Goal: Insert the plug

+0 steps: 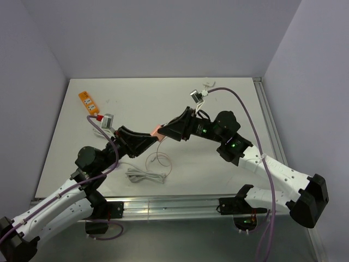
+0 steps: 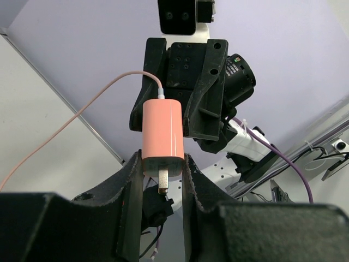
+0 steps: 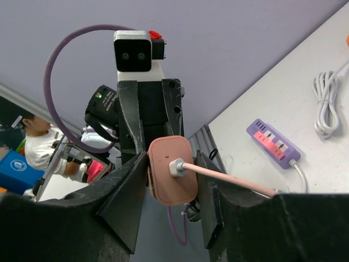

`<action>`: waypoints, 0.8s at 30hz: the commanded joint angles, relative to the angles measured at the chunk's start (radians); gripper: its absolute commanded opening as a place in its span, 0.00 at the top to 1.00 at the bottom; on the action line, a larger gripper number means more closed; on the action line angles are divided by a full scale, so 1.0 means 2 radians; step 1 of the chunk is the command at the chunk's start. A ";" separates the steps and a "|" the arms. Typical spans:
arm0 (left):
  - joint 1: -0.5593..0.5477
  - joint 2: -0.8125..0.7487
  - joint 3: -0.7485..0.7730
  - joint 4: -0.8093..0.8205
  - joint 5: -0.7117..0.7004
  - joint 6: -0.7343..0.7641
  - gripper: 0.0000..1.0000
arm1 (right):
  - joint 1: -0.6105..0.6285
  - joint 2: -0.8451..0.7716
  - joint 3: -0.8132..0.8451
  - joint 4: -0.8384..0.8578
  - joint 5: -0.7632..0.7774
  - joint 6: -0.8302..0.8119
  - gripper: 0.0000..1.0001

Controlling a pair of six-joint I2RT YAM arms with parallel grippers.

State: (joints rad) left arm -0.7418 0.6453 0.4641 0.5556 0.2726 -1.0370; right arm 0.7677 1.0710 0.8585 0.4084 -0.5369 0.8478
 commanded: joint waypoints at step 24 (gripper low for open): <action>0.005 -0.053 0.233 -0.633 -0.414 -0.003 0.28 | 0.007 0.195 0.182 -0.075 0.032 -0.247 1.00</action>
State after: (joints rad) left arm -0.7380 0.5522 0.8436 -0.3389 -0.2256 -0.9619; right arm 0.7731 1.3762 1.1446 0.2310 -0.5022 0.4641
